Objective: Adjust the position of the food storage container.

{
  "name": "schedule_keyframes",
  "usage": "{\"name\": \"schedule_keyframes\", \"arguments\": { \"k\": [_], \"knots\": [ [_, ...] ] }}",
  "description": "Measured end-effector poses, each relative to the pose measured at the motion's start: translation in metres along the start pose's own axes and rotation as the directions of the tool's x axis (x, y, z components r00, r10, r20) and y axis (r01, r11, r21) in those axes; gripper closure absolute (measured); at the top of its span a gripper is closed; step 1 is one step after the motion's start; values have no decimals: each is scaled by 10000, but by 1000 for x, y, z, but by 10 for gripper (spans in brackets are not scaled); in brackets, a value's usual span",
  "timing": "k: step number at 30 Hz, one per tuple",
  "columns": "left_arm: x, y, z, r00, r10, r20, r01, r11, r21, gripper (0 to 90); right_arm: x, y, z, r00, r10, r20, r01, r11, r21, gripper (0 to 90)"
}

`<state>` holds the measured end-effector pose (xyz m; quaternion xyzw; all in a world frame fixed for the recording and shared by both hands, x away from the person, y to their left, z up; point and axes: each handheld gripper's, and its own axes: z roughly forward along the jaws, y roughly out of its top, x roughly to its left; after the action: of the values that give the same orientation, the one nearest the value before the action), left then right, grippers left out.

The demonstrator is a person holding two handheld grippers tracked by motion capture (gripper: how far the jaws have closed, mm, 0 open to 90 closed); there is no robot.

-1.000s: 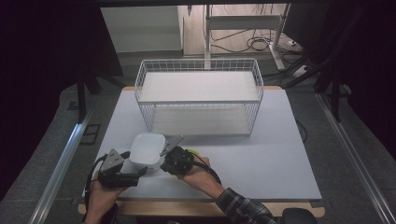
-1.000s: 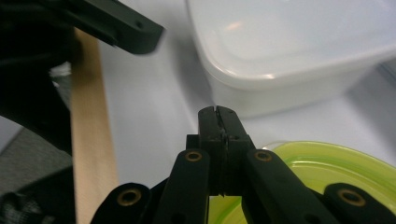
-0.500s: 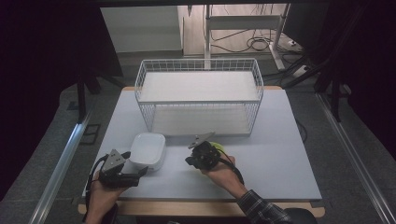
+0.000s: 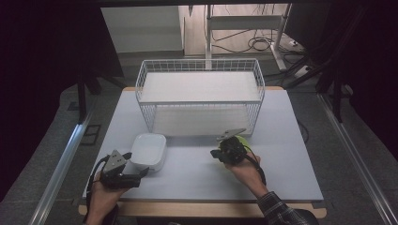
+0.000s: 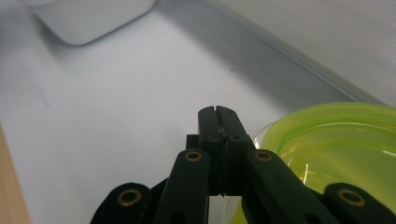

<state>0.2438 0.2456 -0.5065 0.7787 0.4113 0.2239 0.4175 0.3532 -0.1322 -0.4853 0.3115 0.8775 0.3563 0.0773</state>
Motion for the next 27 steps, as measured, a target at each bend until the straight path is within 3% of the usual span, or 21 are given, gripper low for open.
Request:
{"name": "schedule_keyframes", "arguments": {
  "k": [12, 19, 25, 27],
  "knots": [
    [0, 0, 0, 10000, -5, 29, 5, 10000, 29, 127, -31, -19, -23, 9943, 760, 746, -740, 9968, -288, 899],
    [2, 1, -1, 9996, -246, 151, 244, 9996, 116, 163, -48, -30, -37, 9834, 1313, 1254, -1268, 9910, -435, 899],
    [6, 3, -9, 9997, -214, 93, 215, 9997, -73, 373, -42, -31, -43, 9850, 1229, 1210, -1137, 9903, -800, 882],
    [17, 3, -17, 9988, -498, 33, 499, 9981, -361, 480, -35, -31, -47, 9875, 1018, 1206, -893, 9905, -1049, 874]
  ]
}}
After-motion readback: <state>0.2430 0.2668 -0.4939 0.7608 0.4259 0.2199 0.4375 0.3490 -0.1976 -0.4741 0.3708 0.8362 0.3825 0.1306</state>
